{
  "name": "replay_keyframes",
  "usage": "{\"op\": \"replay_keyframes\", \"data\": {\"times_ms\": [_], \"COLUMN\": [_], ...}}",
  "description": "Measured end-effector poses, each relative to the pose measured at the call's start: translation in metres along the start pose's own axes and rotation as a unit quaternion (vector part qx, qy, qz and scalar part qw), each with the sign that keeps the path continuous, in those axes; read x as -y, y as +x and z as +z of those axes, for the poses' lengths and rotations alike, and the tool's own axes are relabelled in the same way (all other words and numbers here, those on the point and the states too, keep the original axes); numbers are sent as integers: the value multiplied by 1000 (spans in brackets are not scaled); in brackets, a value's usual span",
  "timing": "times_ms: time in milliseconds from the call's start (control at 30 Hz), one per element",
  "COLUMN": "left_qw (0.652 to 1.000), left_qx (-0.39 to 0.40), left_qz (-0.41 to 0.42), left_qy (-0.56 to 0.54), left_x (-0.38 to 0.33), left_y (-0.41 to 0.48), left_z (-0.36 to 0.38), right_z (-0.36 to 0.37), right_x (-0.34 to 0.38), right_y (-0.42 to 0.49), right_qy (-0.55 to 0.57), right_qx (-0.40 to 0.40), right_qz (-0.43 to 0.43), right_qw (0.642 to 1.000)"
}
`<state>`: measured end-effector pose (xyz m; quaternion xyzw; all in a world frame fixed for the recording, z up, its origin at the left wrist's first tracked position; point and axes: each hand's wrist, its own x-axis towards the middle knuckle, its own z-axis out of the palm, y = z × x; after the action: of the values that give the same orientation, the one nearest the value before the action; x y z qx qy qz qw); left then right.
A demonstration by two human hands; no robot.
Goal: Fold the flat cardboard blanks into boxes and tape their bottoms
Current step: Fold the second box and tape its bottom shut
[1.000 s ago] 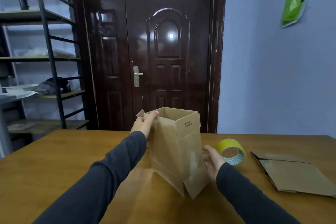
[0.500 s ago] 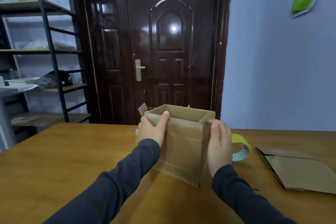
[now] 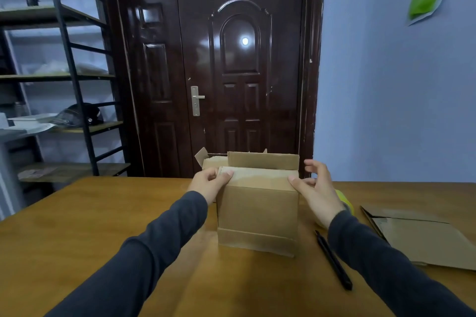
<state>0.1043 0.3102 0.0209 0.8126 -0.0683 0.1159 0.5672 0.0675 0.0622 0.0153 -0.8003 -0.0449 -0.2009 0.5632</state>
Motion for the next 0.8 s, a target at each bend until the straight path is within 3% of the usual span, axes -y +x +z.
{"op": "replay_keyframes", "data": {"times_ms": [167,400,800], "left_qw": [1000,1000,997], "left_qx": [-3,23,-45], "left_qz": [-6,-10,-28], "left_qy": [-17,-5,-59], "left_x": [-4,-5,1], "left_y": [4,10,-6], "left_z": [11,12,43], "right_z": [-1,-4,-6], "right_x": [-6,-15,-19], "right_y": [14,13,21], "right_qy": [55,18,25], "right_qx": [74,46,38], "right_qz": [16,-8,4], "right_qw": [996,999,999]}}
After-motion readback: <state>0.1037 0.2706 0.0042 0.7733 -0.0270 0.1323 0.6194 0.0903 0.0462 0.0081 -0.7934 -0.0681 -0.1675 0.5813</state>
